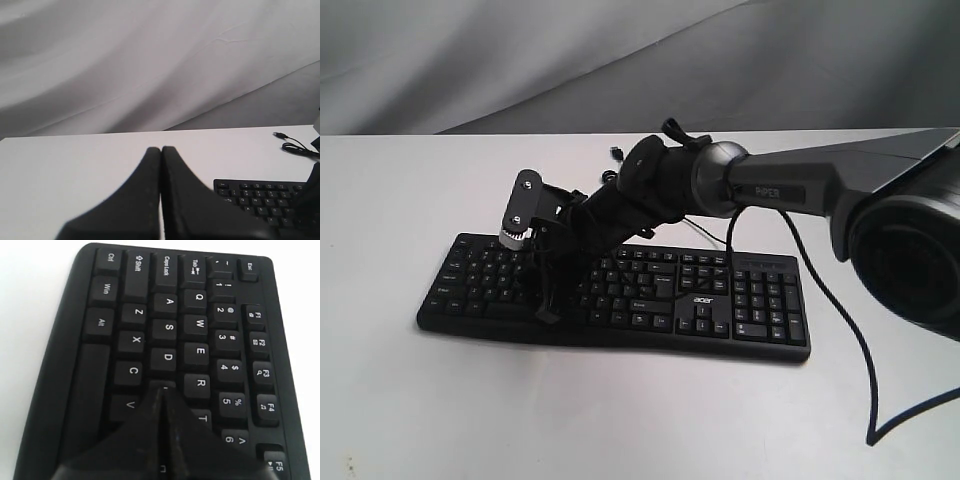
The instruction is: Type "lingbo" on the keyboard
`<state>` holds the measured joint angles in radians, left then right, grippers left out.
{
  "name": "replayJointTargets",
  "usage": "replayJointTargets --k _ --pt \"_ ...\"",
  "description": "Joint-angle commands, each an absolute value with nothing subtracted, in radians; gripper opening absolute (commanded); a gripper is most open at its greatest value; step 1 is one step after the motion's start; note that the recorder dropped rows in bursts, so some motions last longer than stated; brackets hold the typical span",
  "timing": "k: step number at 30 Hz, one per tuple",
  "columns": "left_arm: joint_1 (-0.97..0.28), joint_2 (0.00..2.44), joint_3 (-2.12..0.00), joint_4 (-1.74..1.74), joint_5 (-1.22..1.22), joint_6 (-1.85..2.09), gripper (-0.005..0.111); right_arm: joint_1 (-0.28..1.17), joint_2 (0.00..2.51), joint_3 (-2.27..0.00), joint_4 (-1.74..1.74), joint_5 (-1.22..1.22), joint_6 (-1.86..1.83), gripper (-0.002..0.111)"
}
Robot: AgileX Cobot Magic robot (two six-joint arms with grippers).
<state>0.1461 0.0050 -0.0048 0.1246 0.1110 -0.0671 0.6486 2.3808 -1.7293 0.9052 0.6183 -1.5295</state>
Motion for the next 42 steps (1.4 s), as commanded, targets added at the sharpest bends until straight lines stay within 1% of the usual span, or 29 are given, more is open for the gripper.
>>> replayJointTargets --k 1,10,20,42 --pt "0.139 0.0 0.0 0.125 0.101 -0.069 0.001 0.648 2.389 -1.736 0.897 0.614 -1.524 0.0" --pt "0.139 0.0 0.0 0.125 0.101 -0.069 0.001 0.648 2.323 -1.736 0.84 0.653 -1.478 0.0" --pt "0.139 0.0 0.0 0.125 0.101 -0.069 0.001 0.669 2.313 -1.734 0.776 0.711 -1.388 0.0" --pt "0.139 0.0 0.0 0.125 0.101 -0.069 0.001 0.675 2.311 -1.719 0.727 0.657 -1.333 0.0"
